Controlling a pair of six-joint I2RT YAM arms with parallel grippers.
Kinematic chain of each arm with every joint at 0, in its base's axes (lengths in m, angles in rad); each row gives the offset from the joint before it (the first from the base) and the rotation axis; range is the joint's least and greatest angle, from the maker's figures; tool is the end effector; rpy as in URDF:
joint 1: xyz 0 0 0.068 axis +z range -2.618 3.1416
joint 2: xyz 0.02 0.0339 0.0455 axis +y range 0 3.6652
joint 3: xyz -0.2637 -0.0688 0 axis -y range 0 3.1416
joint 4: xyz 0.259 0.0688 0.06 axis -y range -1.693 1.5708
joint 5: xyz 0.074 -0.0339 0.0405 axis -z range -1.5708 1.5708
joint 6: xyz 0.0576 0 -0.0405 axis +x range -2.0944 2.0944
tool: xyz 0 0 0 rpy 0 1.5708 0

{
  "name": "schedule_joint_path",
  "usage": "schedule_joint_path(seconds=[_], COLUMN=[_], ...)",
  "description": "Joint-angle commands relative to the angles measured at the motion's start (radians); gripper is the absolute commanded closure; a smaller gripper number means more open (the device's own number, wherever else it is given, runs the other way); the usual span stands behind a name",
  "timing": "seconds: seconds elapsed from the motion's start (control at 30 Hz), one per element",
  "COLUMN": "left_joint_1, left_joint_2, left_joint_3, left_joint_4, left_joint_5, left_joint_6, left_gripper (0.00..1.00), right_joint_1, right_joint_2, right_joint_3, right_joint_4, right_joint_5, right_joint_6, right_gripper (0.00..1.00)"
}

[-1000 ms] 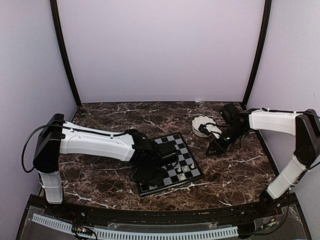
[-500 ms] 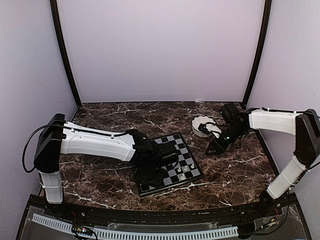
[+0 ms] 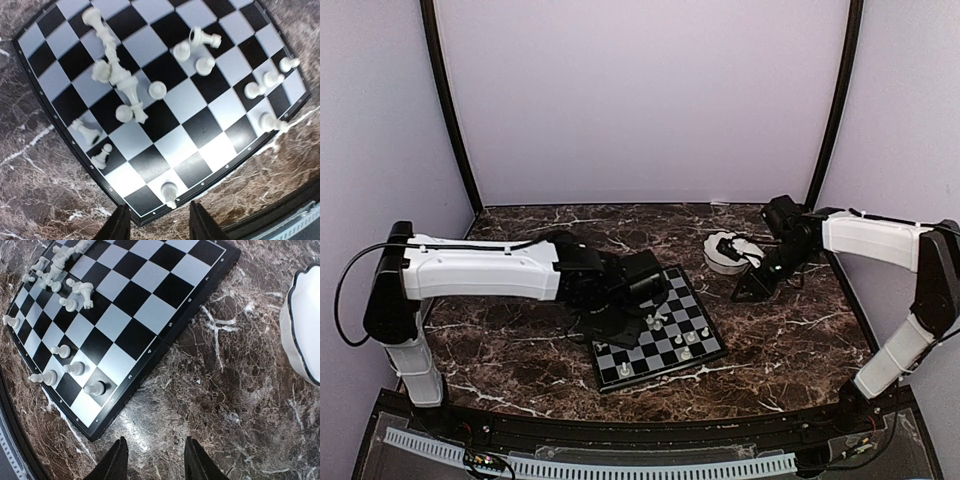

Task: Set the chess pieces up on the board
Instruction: Place the knight at b1, then pick up the pawn from the chessboard.

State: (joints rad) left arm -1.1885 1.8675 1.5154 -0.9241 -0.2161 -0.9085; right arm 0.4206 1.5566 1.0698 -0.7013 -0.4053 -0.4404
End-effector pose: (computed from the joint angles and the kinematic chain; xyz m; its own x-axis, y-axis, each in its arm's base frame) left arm 0.1602 -0.3653 0.2080 -0.9158 0.2131 -0.3403 0.2615 0.9597 -0.1028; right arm 0.2834 0.1517 0.1913 -0.5488 -0.6746 -0.4937 -0.8220 0.5430 0.1717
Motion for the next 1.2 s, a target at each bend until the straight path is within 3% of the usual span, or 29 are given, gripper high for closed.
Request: schedule_joint_path(seconds=[0.0, 0.23, 0.5, 0.73, 0.87, 1.0, 1.17], left_joint_1=[0.096, 0.217, 0.339, 0.345, 0.336, 0.342, 0.364], left_joint_2=[-0.176, -0.236, -0.186, -0.098, -0.070, -0.062, -0.163], left_joint_3=[-0.037, -0.149, -0.155, -0.124, -0.148, -0.088, -0.166], left_joint_4=[-0.015, 0.111, 0.227, 0.264, 0.293, 0.210, 0.277], left_joint_5=[-0.045, 0.054, 0.194, 0.338, 0.329, 0.221, 0.173], left_joint_6=[0.009, 0.115, 0.295, 0.363, 0.327, 0.318, 0.269], left_gripper=[0.57, 0.60, 0.63, 0.69, 0.69, 0.69, 0.67], right_joint_1=[-0.005, 0.005, 0.076, 0.153, 0.214, 0.288, 0.325], right_joint_2=[-0.076, -0.134, -0.089, -0.053, -0.001, 0.124, 0.257], right_joint_3=[0.058, 0.147, 0.302, 0.311, 0.305, 0.370, 0.455], right_joint_4=[-0.023, -0.083, -0.185, -0.164, -0.099, -0.123, -0.124], right_joint_5=[-0.044, -0.098, 0.020, 0.033, 0.028, 0.003, 0.000], right_joint_6=[-0.040, -0.107, -0.148, -0.196, -0.219, -0.248, -0.245], right_gripper=[0.60, 0.61, 0.62, 0.66, 0.70, 0.74, 0.75])
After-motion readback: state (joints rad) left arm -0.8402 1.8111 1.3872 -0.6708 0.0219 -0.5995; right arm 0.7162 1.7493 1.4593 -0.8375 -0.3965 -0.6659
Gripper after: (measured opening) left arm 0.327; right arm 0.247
